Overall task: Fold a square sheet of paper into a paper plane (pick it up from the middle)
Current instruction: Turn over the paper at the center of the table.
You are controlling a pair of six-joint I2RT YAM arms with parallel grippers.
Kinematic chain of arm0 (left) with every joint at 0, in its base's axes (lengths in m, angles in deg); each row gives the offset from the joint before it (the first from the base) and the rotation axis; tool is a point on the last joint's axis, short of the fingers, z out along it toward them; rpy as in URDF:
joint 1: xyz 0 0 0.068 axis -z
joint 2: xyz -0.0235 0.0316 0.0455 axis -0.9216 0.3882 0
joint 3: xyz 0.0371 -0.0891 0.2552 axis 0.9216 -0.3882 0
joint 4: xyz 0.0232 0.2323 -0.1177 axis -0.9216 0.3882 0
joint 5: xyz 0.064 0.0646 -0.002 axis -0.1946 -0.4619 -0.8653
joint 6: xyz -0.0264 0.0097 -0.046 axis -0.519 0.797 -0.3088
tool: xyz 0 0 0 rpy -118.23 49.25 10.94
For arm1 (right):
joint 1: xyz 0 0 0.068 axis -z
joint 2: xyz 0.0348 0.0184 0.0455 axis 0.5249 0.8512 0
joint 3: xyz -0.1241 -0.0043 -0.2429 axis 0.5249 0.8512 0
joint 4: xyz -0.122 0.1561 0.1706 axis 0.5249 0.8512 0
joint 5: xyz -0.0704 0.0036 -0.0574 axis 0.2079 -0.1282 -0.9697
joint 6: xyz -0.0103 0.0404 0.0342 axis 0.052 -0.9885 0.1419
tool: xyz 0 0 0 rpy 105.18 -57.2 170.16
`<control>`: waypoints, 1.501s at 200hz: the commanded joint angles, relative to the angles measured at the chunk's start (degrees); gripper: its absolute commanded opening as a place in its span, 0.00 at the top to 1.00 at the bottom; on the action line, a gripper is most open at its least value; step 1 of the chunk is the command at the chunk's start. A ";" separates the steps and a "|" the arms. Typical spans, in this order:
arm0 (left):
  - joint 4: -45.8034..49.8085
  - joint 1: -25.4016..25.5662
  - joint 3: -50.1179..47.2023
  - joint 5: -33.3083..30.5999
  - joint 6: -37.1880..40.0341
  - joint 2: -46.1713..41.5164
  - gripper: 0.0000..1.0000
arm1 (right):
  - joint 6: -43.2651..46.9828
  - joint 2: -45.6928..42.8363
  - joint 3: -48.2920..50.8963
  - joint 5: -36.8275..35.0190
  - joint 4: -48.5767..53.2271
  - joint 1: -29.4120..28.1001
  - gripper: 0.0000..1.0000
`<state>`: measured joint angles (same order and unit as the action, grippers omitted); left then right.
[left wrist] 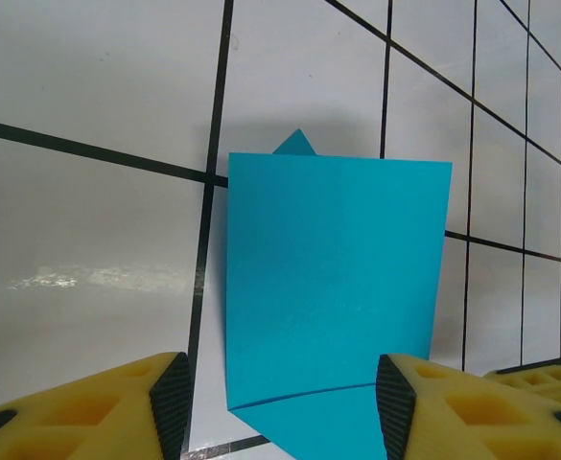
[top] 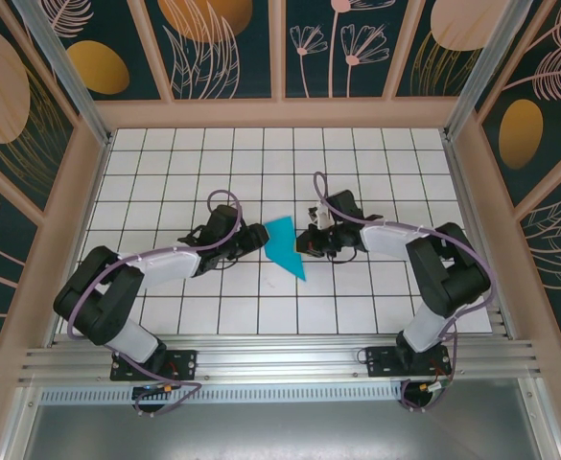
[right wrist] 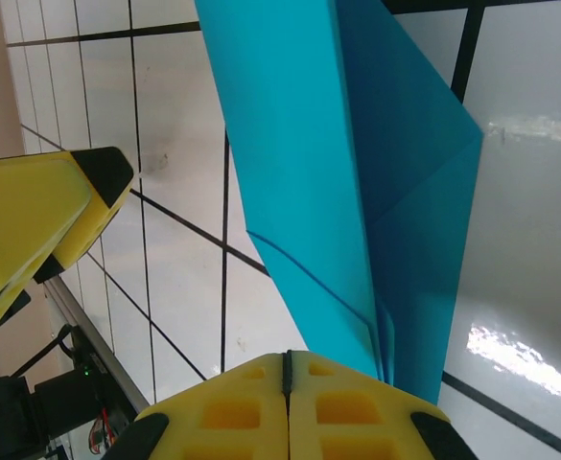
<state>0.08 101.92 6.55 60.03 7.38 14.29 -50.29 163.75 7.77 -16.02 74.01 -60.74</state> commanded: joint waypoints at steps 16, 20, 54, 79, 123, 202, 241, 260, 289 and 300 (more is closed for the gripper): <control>-0.36 -0.31 1.62 1.12 -0.77 1.26 0.44 | 1.65 3.56 -1.82 0.02 -2.00 0.19 0.92; -0.47 -0.31 1.57 1.25 -0.75 1.40 0.44 | 1.67 3.98 -1.71 -0.02 -2.20 0.33 0.92; -0.36 -0.31 1.61 1.79 -0.67 1.45 0.44 | 0.91 7.01 0.11 0.86 -5.55 1.38 0.92; -0.10 -0.31 1.83 2.18 -0.50 1.62 0.44 | -0.17 8.24 2.40 1.95 -8.64 2.12 0.92; -0.40 -0.31 2.47 4.25 -1.37 2.16 0.42 | -2.21 8.80 6.14 4.45 -13.25 3.90 0.90; -0.09 1.06 1.48 5.18 -11.90 3.35 0.41 | -3.77 9.75 8.76 2.19 -15.72 3.95 0.89; -2.75 2.64 2.08 6.01 -13.90 6.40 0.42 | -4.37 10.01 9.51 1.89 -16.65 4.38 0.89; -3.08 3.55 2.98 6.19 -14.11 7.78 0.43 | -4.37 10.07 9.60 1.86 -16.82 4.47 0.89; -4.26 4.17 3.42 6.62 -14.95 8.46 0.44 | -4.52 10.30 9.68 1.95 -17.14 4.47 0.89; -4.51 4.25 3.37 6.62 -15.03 8.41 0.45 | -4.54 10.40 9.69 1.86 -17.09 4.45 0.89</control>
<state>-2.01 105.81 8.47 65.71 -6.13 22.34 -55.21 171.36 15.55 -10.66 55.10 -56.81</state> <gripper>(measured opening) 0.557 0.111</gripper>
